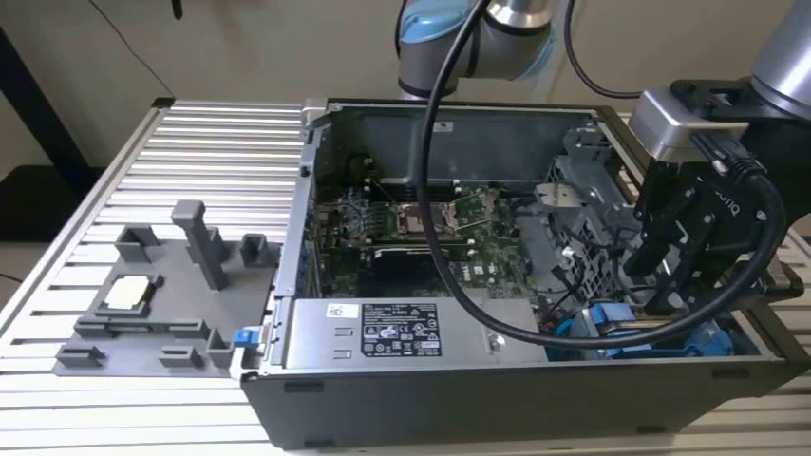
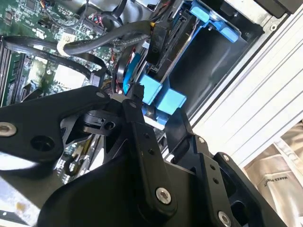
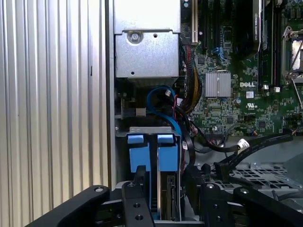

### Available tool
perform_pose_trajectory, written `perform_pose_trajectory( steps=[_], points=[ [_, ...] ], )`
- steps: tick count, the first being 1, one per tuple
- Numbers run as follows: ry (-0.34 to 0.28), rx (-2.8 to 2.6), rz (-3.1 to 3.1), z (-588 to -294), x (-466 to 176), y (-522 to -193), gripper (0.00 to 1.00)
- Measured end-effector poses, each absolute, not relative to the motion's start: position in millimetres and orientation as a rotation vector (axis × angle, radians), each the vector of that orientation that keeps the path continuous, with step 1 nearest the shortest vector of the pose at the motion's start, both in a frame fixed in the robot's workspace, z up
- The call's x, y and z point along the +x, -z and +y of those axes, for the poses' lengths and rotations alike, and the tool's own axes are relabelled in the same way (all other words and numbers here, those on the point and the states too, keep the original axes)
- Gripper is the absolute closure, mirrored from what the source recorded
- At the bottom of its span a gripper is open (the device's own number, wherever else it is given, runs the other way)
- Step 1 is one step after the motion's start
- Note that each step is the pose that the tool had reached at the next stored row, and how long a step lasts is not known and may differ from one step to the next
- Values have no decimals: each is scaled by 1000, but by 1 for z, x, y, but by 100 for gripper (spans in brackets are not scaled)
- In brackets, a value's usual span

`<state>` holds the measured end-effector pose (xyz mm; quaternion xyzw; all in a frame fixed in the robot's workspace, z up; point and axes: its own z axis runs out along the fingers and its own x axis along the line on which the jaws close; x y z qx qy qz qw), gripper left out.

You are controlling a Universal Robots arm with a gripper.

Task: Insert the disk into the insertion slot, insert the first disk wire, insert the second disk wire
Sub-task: 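Insert the disk into the insertion slot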

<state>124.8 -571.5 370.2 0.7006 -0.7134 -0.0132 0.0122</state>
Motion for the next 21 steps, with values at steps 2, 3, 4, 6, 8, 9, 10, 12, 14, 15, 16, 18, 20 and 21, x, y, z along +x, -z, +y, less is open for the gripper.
perform_pose_trajectory(
  steps=[2, 3, 4, 6, 8, 9, 10, 12, 14, 15, 16, 18, 20, 21],
  points=[
    [41, 2184, -2224, -571, 125, -372, 53],
    [41, 2184, -2224, -571, 125, -374, 53],
    [40, 2183, -2224, -571, 125, -376, 53],
    [40, 2183, -2223, -571, 125, -383, 53],
    [39, 2183, -2223, -571, 125, -390, 53],
    [38, 2183, -2223, -571, 125, -394, 53],
    [38, 2182, -2222, -571, 125, -396, 53],
    [35, 2182, -2222, -571, 125, -398, 53],
    [12, 2192, -2232, -570, 125, -398, 53],
    [-8, 2201, -2242, -570, 124, -398, 53],
    [-27, 2210, -2250, -570, 124, -398, 53],
    [-68, 2227, -2269, -570, 123, -398, 53],
    [-109, 2245, -2286, -570, 122, -398, 53],
    [-132, 2254, -2295, -570, 122, -398, 53]
  ],
)
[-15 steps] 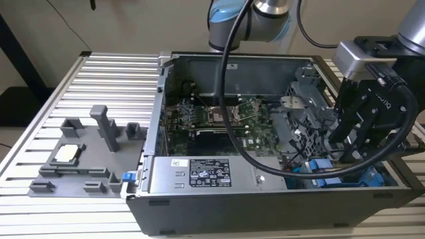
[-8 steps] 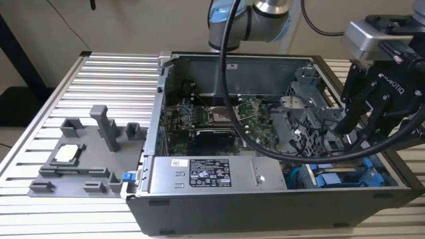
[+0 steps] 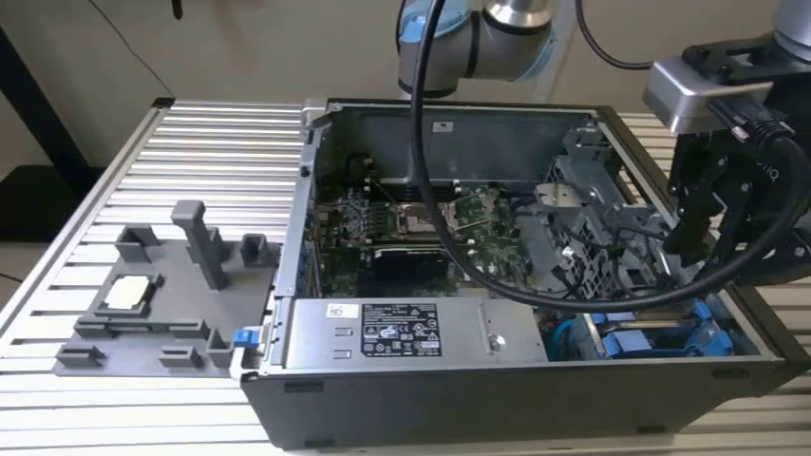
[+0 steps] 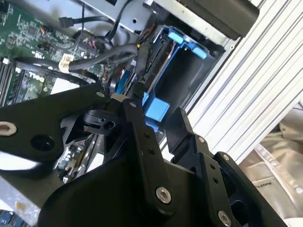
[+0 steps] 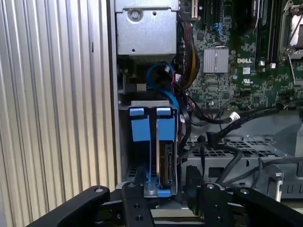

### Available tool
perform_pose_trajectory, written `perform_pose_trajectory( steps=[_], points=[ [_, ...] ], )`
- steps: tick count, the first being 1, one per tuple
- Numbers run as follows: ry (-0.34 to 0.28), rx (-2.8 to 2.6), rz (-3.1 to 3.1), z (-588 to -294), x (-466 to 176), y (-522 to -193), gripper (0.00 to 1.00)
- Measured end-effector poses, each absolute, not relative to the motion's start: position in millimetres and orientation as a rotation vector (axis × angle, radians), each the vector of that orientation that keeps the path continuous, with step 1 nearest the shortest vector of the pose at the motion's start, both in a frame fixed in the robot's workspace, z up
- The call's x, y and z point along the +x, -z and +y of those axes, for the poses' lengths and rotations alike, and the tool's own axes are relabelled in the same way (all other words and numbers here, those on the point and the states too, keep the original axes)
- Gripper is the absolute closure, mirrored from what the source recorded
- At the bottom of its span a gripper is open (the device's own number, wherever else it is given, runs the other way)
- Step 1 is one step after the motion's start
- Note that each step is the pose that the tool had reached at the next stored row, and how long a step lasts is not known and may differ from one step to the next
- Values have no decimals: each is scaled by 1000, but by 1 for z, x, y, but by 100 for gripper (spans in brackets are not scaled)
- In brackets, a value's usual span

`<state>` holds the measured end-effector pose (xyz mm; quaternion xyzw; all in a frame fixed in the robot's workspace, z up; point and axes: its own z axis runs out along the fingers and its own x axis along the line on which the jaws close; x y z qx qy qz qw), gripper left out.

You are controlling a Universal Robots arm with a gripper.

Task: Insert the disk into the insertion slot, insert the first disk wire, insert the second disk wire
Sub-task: 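Insert the first disk wire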

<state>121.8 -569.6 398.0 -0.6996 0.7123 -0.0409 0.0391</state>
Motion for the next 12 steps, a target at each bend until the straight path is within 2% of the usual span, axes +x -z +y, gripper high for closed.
perform_pose_trajectory(
  steps=[5, 12],
  points=[
    [214, -2102, 2132, -568, 121, -398, 53],
    [265, -2151, 2048, -563, 121, -394, 53]
  ],
)
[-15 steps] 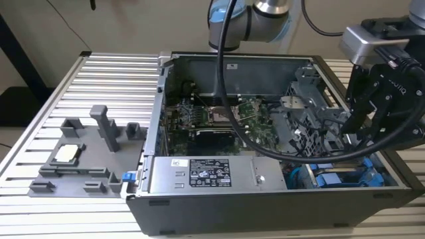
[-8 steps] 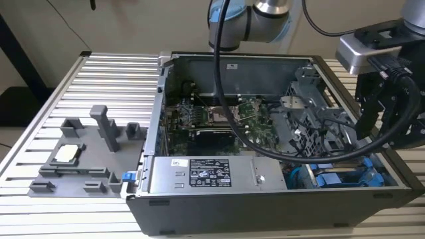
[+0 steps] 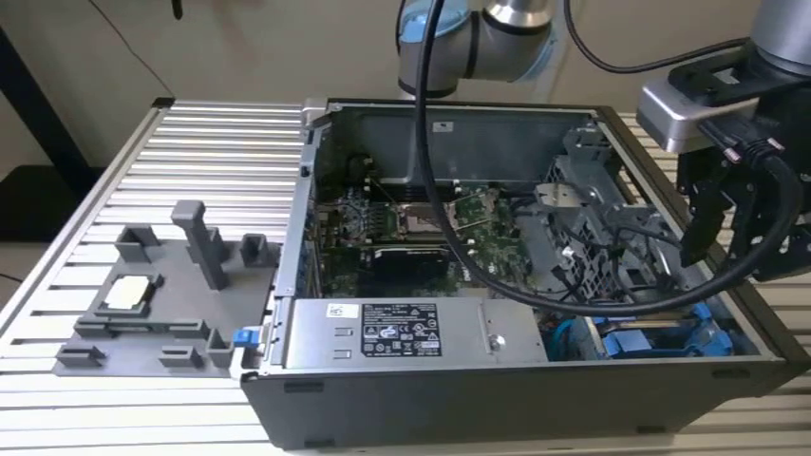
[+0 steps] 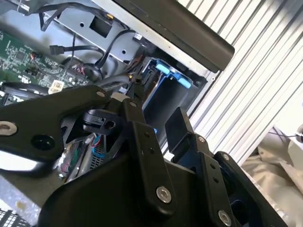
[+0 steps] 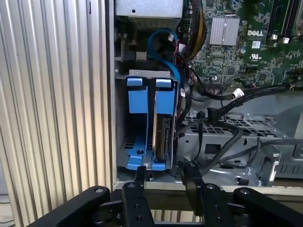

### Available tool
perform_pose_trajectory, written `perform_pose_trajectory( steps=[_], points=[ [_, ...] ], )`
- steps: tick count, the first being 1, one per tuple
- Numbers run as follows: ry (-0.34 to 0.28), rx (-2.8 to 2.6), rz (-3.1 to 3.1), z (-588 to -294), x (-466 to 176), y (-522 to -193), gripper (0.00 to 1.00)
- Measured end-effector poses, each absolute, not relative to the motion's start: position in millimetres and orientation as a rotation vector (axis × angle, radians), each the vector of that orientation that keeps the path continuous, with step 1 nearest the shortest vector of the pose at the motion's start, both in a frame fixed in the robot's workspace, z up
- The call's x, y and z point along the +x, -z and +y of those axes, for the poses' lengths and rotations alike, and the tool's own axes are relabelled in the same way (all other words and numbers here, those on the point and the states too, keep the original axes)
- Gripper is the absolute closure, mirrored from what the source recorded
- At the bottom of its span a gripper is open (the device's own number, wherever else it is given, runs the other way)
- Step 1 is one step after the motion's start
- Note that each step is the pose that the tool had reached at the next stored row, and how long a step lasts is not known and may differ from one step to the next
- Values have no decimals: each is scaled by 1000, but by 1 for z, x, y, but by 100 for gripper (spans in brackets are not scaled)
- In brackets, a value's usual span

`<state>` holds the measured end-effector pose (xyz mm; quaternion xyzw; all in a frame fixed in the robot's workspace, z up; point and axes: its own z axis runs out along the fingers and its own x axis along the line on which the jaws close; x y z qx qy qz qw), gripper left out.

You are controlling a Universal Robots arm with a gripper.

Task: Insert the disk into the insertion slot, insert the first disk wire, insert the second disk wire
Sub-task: 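Insert the first disk wire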

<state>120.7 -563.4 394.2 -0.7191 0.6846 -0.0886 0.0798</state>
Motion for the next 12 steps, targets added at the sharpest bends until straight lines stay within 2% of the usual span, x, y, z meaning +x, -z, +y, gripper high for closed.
perform_pose_trajectory(
  steps=[12],
  points=[
    [357, -2178, 2035, -541, 116, -388, 53]
  ],
)
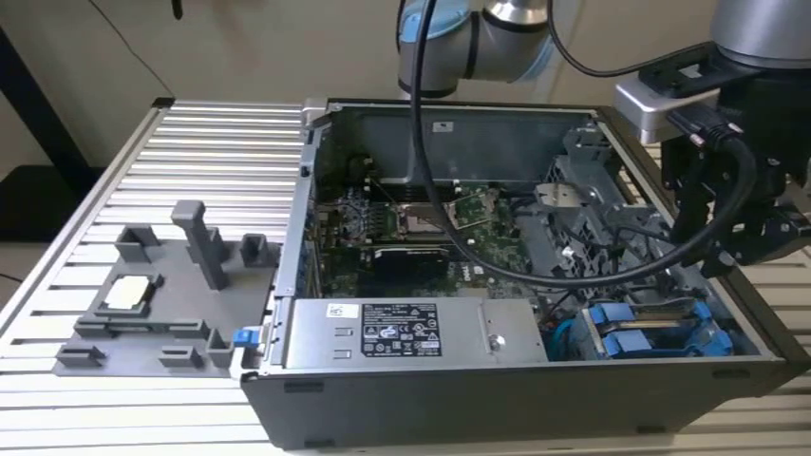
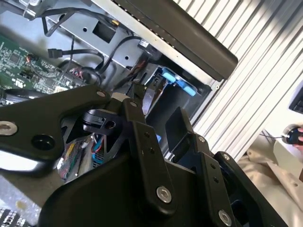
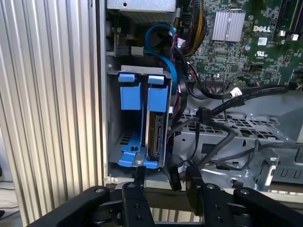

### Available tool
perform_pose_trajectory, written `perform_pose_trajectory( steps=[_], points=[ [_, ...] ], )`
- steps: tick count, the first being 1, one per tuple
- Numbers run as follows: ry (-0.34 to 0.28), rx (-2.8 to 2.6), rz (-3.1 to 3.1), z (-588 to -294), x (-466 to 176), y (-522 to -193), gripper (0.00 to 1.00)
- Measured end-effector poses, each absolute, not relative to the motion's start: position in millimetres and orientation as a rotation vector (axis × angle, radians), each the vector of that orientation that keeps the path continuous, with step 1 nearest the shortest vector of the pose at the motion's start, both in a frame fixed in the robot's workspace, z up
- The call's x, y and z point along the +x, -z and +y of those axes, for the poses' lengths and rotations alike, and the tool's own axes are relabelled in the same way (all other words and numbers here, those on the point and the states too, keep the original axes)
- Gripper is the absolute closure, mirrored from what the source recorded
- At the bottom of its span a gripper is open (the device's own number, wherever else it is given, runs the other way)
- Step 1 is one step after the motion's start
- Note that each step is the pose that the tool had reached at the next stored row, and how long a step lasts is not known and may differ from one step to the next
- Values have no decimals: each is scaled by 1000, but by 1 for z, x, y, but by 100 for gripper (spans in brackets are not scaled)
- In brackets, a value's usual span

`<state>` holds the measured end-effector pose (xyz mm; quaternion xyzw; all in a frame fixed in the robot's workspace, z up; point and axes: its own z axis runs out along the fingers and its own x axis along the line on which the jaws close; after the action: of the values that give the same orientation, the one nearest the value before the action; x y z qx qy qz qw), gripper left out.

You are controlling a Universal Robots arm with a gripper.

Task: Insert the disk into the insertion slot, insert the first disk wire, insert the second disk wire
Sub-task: 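Insert the first disk wire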

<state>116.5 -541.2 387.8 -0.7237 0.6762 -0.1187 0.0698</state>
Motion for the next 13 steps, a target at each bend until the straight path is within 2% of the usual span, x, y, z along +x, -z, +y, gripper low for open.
perform_pose_trajectory(
  steps=[13],
  points=[
    [372, -2182, 2036, -540, 115, -385, 53]
  ],
)
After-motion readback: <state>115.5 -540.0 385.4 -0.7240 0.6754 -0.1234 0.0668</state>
